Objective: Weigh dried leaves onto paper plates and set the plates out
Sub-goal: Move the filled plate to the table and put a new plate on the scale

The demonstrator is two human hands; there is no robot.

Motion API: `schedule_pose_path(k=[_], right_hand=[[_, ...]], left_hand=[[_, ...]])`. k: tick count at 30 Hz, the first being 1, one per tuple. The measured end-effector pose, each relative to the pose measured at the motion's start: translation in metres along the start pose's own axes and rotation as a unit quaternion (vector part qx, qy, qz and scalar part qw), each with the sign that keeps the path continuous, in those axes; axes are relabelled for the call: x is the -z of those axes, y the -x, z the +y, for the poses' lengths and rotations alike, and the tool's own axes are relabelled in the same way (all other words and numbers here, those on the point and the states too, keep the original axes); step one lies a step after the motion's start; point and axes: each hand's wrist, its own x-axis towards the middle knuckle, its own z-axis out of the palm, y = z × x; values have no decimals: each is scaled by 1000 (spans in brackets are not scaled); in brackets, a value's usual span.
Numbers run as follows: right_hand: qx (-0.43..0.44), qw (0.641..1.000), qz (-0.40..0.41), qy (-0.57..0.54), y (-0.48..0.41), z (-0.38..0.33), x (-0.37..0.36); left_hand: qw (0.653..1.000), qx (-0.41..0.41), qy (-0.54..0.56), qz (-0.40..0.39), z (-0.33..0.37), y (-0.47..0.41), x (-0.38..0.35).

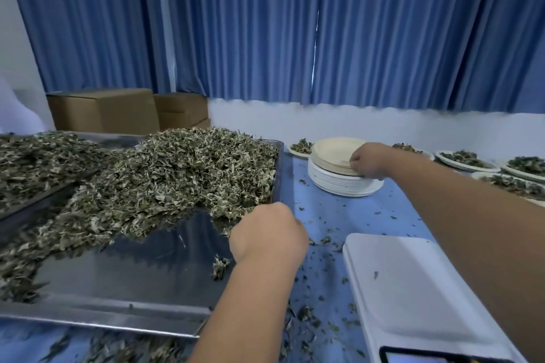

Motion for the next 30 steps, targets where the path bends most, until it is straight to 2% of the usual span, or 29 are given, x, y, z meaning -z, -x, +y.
schedule_pose_path(k=[3,9,18,24,30], right_hand=[[-5,1000,12,-5,-4,0,-1],[-12,996,32,-84,-13,5,-1],[10,975,150,-162,-13,15,4],[76,955,216,-187,44,26,-3],[137,937,186,-261,139,40,-19]], left_hand=[[1000,-4,-9,-1,-1,-1,0],[1000,-7,-12,3,-3,-1,0],[1000,-2,-25,9,-2,-4,-1],[999,-3,-30,24,-1,-3,-1],[999,-13,-37,28,0,-1,-1]])
